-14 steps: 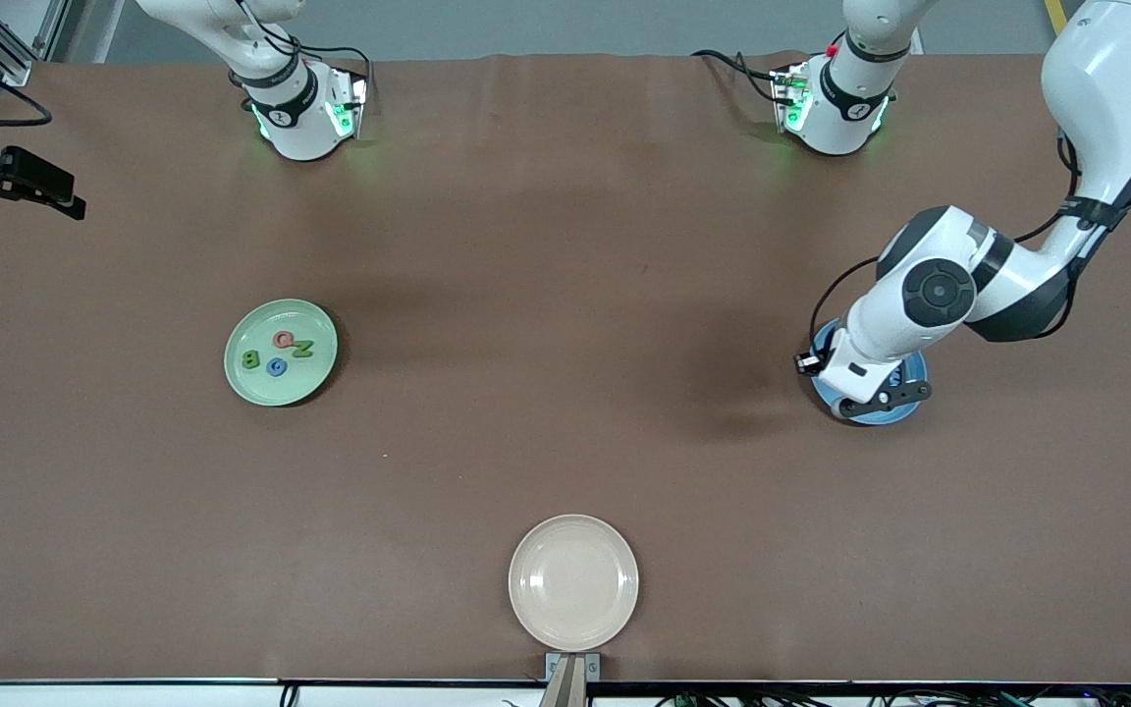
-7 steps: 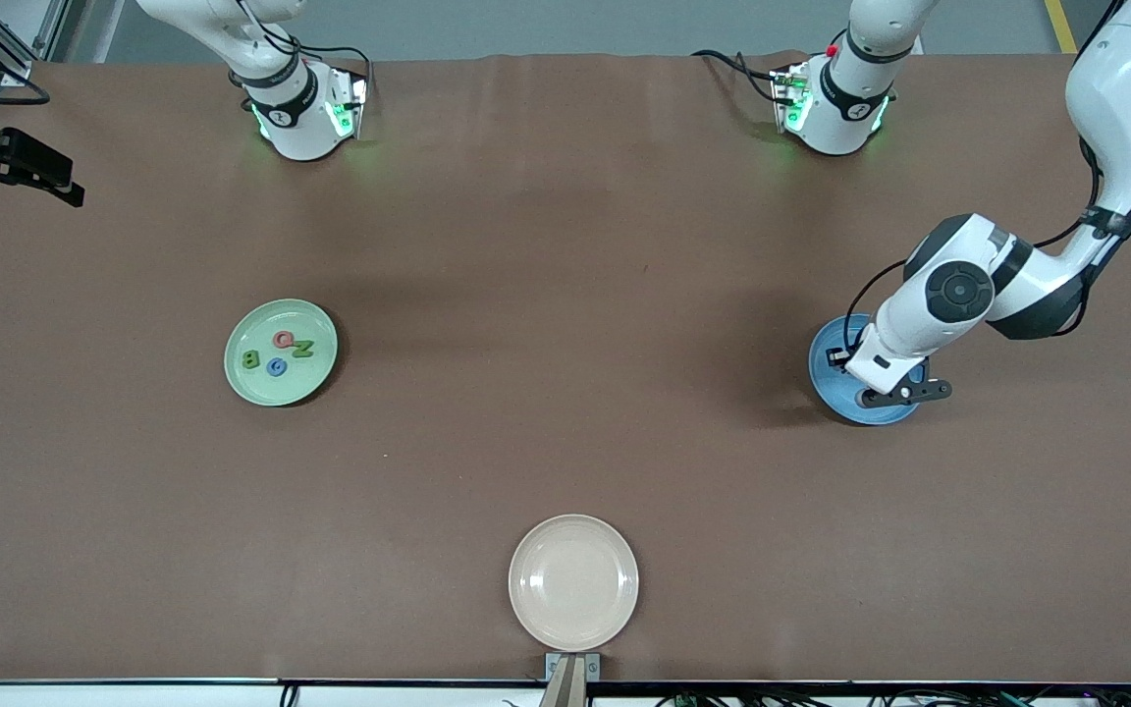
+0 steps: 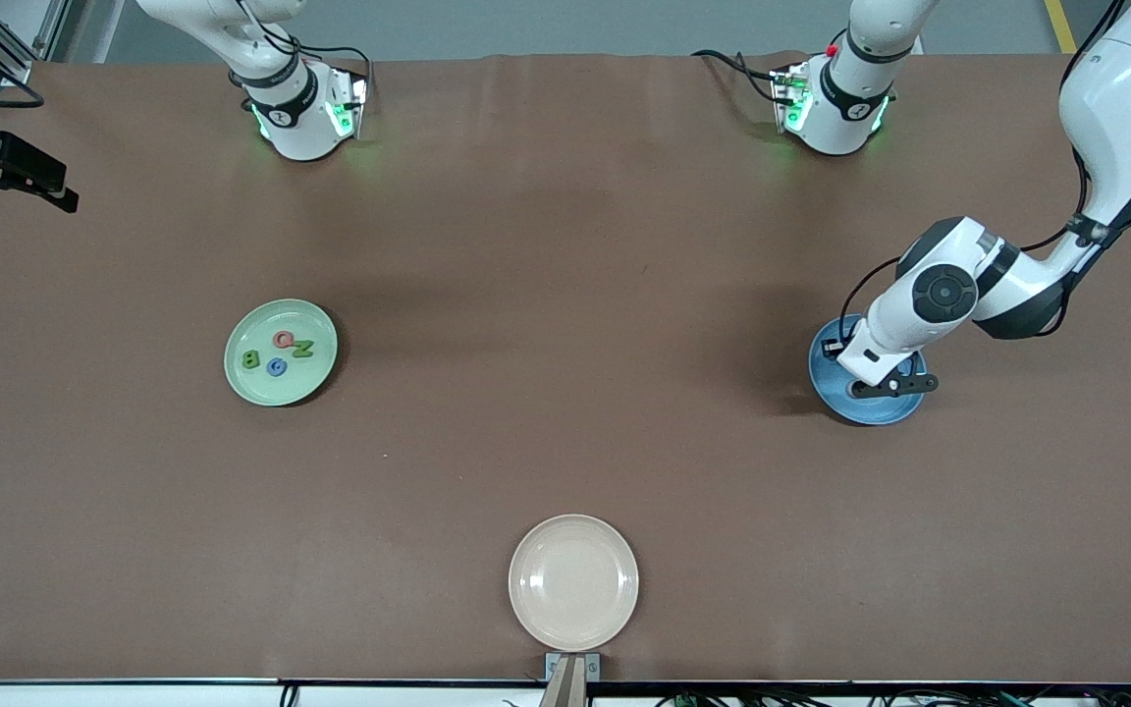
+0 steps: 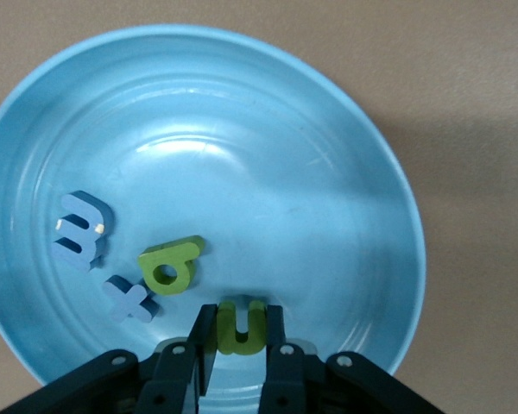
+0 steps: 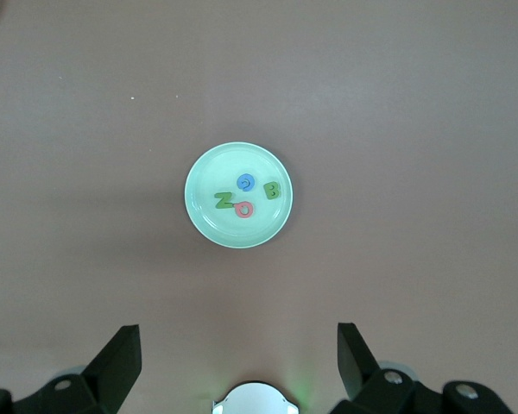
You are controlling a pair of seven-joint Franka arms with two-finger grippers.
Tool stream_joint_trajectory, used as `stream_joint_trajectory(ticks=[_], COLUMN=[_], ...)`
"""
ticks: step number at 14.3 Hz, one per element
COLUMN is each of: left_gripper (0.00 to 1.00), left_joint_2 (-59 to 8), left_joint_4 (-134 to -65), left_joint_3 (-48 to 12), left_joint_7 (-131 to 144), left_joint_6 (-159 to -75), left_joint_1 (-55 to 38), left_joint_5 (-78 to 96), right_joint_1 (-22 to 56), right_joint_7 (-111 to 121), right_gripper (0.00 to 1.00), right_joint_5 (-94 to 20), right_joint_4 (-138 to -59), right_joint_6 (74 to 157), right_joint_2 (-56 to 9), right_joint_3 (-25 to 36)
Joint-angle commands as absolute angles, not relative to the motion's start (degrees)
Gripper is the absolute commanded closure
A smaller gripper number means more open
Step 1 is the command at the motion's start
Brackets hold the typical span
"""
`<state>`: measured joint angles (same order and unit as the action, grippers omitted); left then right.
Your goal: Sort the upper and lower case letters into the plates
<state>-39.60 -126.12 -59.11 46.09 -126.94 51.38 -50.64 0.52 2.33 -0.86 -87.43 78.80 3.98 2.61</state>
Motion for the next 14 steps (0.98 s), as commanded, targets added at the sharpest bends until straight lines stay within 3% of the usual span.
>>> stream_joint_trajectory(ticks=[1, 3, 4, 5, 6, 14], left_gripper=[0.86, 0.66, 0.42, 0.10, 0.01, 0.00], left_joint_2=[-39.11, -39.11, -39.11, -38.85, -38.67, -37.26], left_joint_4=[-126.65, -126.48, -126.13, -124.99, -124.37, -121.03], left_joint_3=[-58.89, -58.89, -58.89, -58.97, -59.06, -62.14], left_joint_7=[45.70, 45.88, 46.14, 46.14, 46.49, 46.67], left_joint_6=[-127.97, -127.97, -127.88, -127.45, -127.35, -122.61], left_joint_1=[51.77, 51.68, 51.68, 51.51, 51.50, 52.03], left_joint_5=[-51.94, -51.94, -51.94, -51.77, -51.25, -48.60], right_joint_1=[-0.35, -0.26, -0.26, -0.18, -0.09, -0.09], right_joint_7=[2.11, 1.76, 1.58, 1.41, 1.32, 1.23], right_gripper=[0.00, 0.00, 0.00, 0.00, 0.00, 0.00], right_joint_5=[-2.02, -2.20, -2.20, -2.20, -2.20, -2.99], right_joint_4=[-88.51, -88.42, -87.90, -86.50, -85.53, -85.08], right_joint_6=[79.19, 78.58, 77.70, 76.56, 75.51, 74.88], right_joint_2=[5.19, 5.19, 5.19, 5.19, 5.19, 5.19], right_joint_3=[2.20, 2.11, 2.02, 1.85, 1.67, 2.02])
